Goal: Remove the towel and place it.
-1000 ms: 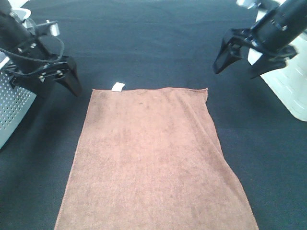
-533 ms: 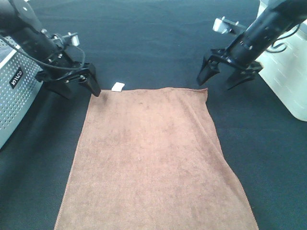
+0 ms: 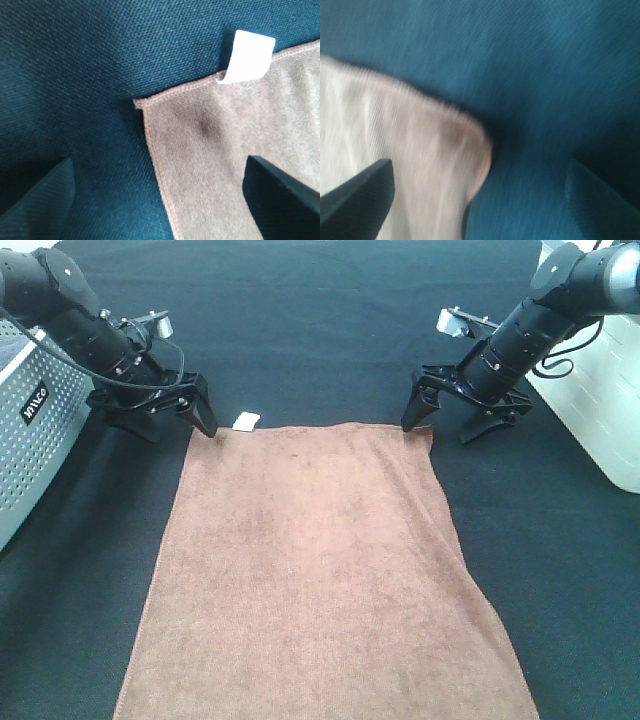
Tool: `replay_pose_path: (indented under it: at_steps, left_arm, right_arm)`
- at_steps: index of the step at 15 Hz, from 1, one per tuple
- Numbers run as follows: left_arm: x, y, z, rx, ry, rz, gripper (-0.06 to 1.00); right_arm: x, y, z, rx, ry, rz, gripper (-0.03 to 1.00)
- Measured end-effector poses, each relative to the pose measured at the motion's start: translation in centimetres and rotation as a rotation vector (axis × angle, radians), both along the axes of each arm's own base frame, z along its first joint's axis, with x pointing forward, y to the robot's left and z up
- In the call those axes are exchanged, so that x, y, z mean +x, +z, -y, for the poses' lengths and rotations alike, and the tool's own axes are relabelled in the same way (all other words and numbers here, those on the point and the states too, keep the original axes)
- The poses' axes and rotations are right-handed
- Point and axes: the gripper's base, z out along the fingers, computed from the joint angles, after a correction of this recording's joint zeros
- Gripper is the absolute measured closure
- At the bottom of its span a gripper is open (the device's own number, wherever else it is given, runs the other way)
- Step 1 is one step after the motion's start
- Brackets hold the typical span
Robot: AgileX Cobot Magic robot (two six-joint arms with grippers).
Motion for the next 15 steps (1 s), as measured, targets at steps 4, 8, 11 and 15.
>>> replay_pose_path:
  at_steps: [4, 8, 11, 15]
  left_arm:
    - [0.2, -0.8, 0.2, -0.043, 0.024, -0.016, 0.1]
    - [-0.2, -1.0, 2.6, -0.051, -0.015, -0.018, 0.19]
    - [-0.7, -1.1, 4.9, -0.056, -0.053, -0.025, 0.24]
    - [-0.8, -1.4, 5.1, -0.04, -0.033, -0.041, 0.5]
  right_arm:
    - [0.2, -0.3, -0.6, -0.007, 0.001, 0.004, 0.13]
    - [0.1, -0.5, -2.1, -0.046, 0.044, 0.037, 0.17]
    - [0.0, -0.6, -3.5, -0.065, 0.072, 0.062, 0.25]
    - [0.1, -1.0, -3.9, -0.123, 0.11, 0.096, 0.61]
